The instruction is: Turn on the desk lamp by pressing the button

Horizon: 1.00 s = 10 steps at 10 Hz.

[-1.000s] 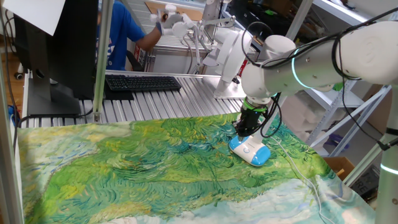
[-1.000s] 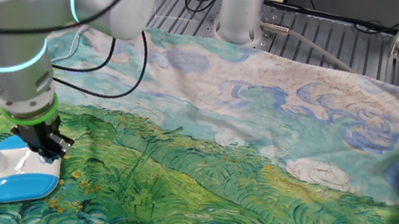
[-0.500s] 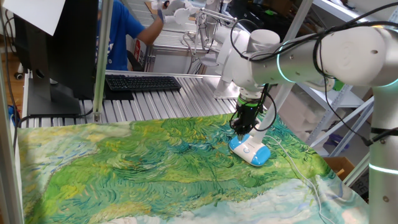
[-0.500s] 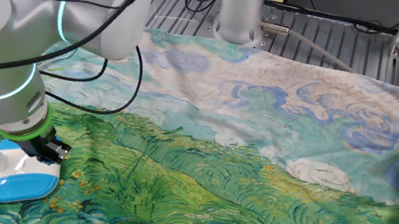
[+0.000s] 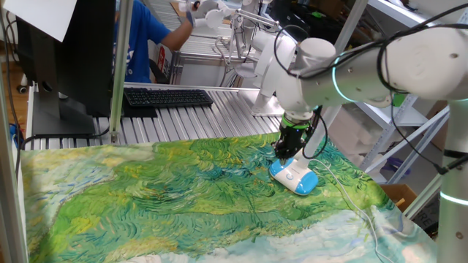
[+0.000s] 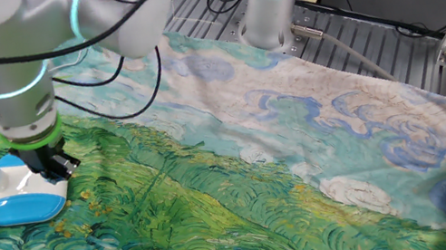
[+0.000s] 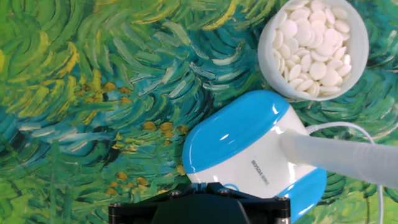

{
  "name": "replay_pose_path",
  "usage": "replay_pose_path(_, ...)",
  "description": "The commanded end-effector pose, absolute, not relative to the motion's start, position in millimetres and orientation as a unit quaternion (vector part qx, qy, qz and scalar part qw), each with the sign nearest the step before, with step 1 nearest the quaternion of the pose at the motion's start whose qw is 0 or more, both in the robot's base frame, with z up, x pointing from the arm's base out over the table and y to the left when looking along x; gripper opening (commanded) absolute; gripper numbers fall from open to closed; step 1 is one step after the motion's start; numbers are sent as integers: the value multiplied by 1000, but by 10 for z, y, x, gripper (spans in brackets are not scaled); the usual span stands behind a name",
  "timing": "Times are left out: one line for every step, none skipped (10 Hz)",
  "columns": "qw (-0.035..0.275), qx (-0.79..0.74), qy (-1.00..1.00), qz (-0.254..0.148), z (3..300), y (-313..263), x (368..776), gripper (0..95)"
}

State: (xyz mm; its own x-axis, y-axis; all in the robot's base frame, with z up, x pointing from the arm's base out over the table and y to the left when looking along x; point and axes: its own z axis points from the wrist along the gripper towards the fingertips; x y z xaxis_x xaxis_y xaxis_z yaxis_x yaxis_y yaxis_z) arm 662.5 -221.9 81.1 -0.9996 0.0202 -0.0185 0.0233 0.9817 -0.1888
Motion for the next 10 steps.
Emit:
replay_pose_path(0,16,994,-111,762,-2279,6724,0)
replay_pose_path(2,19,993,-113,746,-2310,6760,0)
replay_pose_path(2,25,993,-114,720,-2340,6790,0)
replay_pose_path(1,31,993,-114,692,-2359,6800,0)
replay_pose_path(1,32,993,-115,678,-2368,6797,0)
replay_pose_path(2,39,993,-115,655,-2387,6763,0)
replay_pose_path(-1,43,992,-116,647,-2400,6699,0)
replay_pose_path(-1,42,992,-115,642,-2414,6644,0)
replay_pose_path(-1,42,993,-113,636,-2427,6590,0)
replay_pose_path(-1,43,993,-114,626,-2427,6558,0)
